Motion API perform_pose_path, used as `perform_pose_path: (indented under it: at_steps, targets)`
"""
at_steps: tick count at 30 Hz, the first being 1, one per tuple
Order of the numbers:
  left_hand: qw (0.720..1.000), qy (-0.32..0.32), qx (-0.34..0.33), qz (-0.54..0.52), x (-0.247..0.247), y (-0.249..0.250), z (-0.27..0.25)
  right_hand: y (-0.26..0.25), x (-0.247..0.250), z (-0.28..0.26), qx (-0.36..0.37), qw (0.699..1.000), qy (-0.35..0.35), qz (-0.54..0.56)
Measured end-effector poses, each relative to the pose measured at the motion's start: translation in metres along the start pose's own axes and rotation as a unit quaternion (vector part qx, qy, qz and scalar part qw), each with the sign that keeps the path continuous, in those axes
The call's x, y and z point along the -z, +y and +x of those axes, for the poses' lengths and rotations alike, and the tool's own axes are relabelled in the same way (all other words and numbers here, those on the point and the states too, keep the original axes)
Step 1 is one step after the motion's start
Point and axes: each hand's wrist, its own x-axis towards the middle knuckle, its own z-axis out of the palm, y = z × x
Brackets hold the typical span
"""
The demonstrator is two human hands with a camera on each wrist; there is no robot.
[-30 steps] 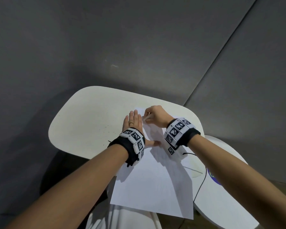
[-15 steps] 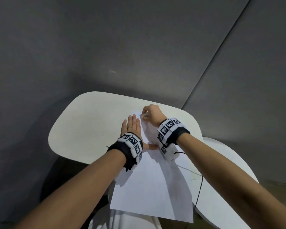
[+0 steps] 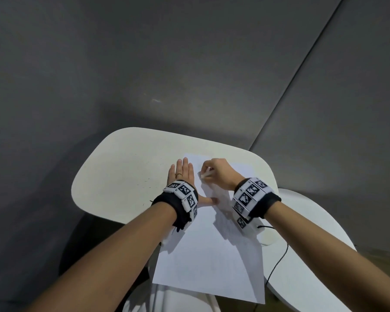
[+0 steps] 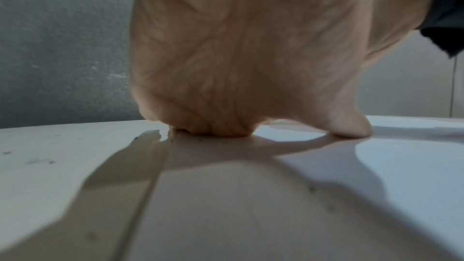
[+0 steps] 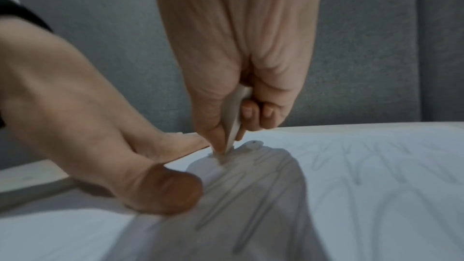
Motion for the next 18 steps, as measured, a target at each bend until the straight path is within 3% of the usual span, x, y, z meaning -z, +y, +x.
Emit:
perform_pose_path:
  at_steps: [2,3,5,7,10,13,14,17,18]
  targets:
    - [1.0,0.0,-0.002,-0.005,0.0,0.0,-0.002,0.008,0.003,-0.014,0.001,0.998,0.003,0.056]
    - [1.0,-0.005,-0.007,-0.007,0.0,-0.001,-0.002,0.014,0.004,-0.02,-0.016,0.993,0.044,0.109]
    - [1.0,-0.014,-0.009,-0.005,0.001,-0.001,-0.004,0.028,0.002,-0.028,-0.074,0.955,0.158,0.241]
    - [1.0,-0.011,-0.02,-0.006,0.0,0.002,-0.002,0.041,-0.005,-0.035,-0.136,0.91,0.212,0.329]
    - [0.993,0.004,-0.118,0.02,0.0,0.017,-0.001,0.054,-0.014,-0.039,-0.168,0.87,0.212,0.412]
    - [0.971,-0.049,-0.234,0.003,0.001,0.024,-0.004,0.062,-0.016,-0.035,-0.162,0.878,0.204,0.401]
    - [0.976,-0.049,-0.213,-0.002,0.001,0.02,-0.002,0.063,-0.017,-0.034,-0.158,0.881,0.203,0.398]
    - [0.998,-0.014,0.034,-0.048,0.007,0.002,0.008,0.066,-0.019,-0.034,-0.157,0.872,0.199,0.418]
    - [0.997,-0.004,0.071,-0.03,0.008,0.0,0.01,0.066,-0.018,-0.034,-0.157,0.874,0.197,0.415]
